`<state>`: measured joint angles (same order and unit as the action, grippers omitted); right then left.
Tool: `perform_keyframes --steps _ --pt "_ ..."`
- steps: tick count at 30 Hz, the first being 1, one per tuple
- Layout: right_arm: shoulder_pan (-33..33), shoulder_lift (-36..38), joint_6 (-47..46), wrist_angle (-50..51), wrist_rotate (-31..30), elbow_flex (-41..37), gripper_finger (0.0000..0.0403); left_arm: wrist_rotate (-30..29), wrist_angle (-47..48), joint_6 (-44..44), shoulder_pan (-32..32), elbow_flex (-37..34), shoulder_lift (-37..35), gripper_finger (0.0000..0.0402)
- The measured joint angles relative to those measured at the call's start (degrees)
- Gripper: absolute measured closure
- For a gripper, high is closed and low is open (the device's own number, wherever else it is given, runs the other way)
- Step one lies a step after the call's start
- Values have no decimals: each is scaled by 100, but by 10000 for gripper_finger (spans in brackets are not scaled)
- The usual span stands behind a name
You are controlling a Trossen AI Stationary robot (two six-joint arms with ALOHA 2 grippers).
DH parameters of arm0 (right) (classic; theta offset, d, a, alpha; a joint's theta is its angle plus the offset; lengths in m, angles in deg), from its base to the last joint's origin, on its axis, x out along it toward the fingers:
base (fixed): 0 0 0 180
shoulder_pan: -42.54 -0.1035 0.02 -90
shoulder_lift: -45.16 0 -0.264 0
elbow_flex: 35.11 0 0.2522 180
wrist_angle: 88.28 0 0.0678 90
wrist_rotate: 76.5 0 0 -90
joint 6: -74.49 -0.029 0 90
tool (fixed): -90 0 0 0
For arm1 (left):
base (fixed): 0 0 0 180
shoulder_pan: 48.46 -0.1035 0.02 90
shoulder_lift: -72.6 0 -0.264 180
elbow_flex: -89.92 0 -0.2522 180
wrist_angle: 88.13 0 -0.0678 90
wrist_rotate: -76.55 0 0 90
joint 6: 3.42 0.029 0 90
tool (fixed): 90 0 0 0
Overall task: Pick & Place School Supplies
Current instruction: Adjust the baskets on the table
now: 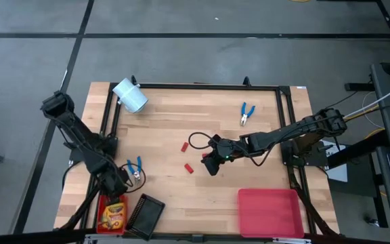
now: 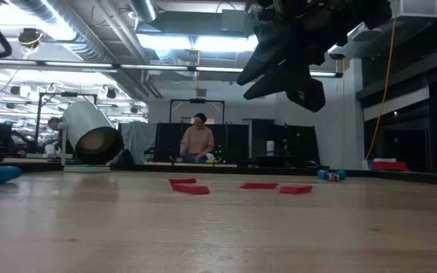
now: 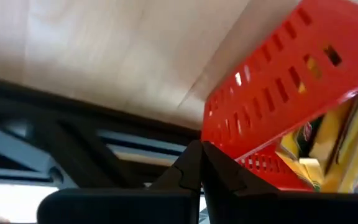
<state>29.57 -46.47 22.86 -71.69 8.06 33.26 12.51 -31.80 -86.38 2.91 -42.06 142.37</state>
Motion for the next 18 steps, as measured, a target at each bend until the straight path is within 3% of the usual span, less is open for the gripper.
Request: perform_keyframes --steps 8,18 --pt "11 0 66 0 24 0 295 -686 502 299 -492 213 -83 400" --pt "22 0 63 0 -14 1 295 -1494 181 1037 -1300 209 -83 400"
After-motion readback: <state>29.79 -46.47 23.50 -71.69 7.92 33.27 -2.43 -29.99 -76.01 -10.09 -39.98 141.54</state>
